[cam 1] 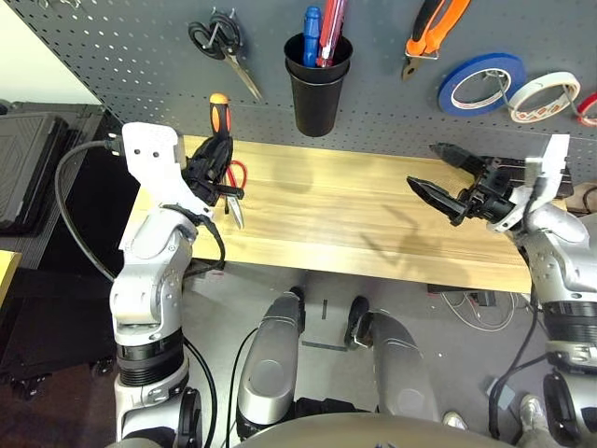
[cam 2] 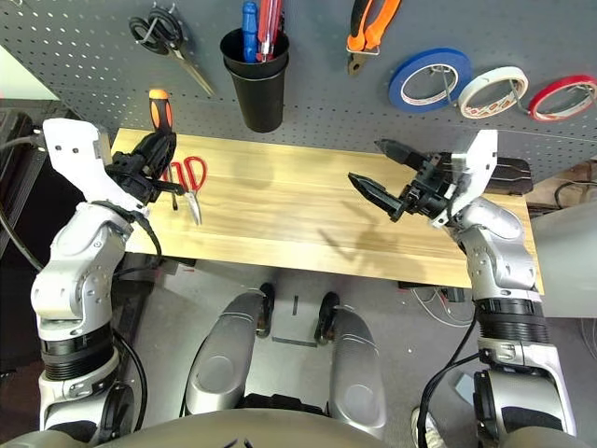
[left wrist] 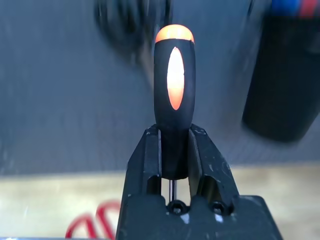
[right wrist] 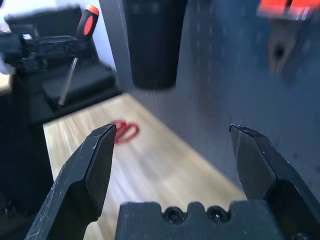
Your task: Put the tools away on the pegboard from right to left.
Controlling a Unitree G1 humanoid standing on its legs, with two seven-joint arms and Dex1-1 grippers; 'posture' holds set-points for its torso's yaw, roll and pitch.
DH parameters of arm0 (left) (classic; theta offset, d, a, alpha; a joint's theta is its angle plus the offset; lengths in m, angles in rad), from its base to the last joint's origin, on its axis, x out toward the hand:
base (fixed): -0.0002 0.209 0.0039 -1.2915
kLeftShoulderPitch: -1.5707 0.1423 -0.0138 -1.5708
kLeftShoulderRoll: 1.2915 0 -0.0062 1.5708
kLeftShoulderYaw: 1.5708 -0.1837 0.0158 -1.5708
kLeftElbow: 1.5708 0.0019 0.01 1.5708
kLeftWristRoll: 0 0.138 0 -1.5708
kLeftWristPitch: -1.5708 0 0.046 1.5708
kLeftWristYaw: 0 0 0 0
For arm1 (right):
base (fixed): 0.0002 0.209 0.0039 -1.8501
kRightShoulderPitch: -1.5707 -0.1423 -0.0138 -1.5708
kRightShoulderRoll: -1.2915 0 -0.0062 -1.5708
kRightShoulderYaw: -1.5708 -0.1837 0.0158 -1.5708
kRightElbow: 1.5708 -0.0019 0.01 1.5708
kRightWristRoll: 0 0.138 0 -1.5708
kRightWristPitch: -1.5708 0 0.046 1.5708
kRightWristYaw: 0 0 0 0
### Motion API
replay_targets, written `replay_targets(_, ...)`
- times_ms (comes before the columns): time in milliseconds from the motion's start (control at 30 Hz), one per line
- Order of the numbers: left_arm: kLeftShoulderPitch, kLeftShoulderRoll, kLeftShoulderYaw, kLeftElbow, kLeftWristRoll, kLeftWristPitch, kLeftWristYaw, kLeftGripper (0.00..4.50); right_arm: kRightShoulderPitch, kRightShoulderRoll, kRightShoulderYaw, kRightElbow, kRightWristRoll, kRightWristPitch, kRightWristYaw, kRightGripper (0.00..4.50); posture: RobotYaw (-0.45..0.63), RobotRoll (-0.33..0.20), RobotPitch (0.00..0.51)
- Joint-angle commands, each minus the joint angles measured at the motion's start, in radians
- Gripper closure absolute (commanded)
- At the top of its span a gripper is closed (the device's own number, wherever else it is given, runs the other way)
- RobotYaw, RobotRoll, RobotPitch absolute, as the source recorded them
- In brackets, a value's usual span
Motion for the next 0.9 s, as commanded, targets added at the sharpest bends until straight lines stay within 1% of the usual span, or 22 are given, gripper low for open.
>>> replay_targets(33,-0.031,0.013,0.015,-0.014,-0.050,-0.004,-0.002,3.95,-0.003,0.010,-0.040,-0.016,0.030,-0.023,-0.008,0.00,0.26,0.000,0.245)
replay_targets(300,-0.141,0.051,0.028,0.017,-0.083,0.005,0.036,3.95,-0.006,0.013,-0.042,-0.064,0.059,-0.013,-0.020,0.00,0.24,0.000,0.246)
replay_targets(533,-0.247,0.050,0.031,0.064,-0.090,-0.033,0.062,3.95,-0.027,0.019,-0.042,-0.096,0.080,-0.012,-0.048,0.00,0.23,0.000,0.242)
replay_targets(700,-0.375,0.002,0.033,0.112,-0.103,-0.068,0.123,3.95,-0.034,0.022,-0.032,-0.111,0.081,-0.004,-0.067,0.00,0.23,0.000,0.241)
replay_targets(900,-0.518,-0.067,0.030,0.202,-0.093,-0.138,0.200,3.95,-0.038,0.022,-0.023,-0.110,0.075,-0.002,-0.072,0.00,0.23,0.000,0.241)
